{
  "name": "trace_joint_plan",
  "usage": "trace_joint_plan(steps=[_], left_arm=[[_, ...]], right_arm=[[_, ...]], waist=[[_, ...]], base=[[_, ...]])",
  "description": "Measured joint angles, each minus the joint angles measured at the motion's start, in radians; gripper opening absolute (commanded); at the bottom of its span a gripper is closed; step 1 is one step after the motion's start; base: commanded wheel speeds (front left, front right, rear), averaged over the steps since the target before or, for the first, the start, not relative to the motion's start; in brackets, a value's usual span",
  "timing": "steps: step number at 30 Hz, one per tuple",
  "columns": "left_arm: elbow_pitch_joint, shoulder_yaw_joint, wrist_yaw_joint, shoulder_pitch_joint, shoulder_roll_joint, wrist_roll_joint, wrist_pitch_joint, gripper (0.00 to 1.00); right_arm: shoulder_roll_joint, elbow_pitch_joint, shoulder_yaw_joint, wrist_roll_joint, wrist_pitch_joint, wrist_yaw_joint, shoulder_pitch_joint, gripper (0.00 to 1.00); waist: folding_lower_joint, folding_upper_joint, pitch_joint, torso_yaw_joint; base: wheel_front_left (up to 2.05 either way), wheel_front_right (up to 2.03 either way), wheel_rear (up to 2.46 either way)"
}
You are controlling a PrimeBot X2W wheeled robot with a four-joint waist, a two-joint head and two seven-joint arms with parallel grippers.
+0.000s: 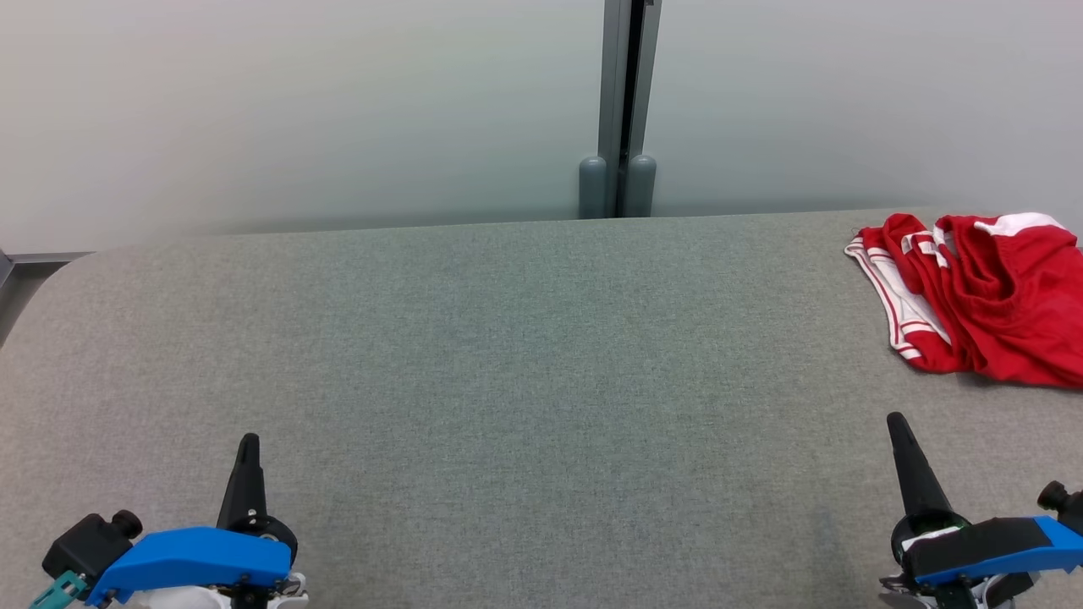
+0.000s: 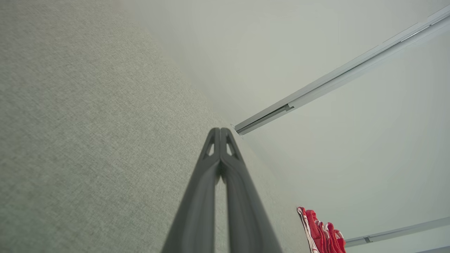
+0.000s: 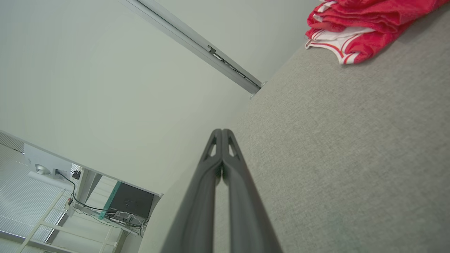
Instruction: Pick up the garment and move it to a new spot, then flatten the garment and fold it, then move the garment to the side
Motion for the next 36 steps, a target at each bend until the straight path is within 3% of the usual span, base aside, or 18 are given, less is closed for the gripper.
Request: trace_joint_plan(steps=[36], left_arm=[[0.017,0.065,-0.053,-0.044,-0.025,-0.333,0.073,0.00]], right_arm=[[0.000,0.050,-0.009,0.357,0.042,0.000,-0.050,0.00]], waist=[[0.0000,0.0000,-0.003,0.004]], base=[[0.00,0.00,0.00]])
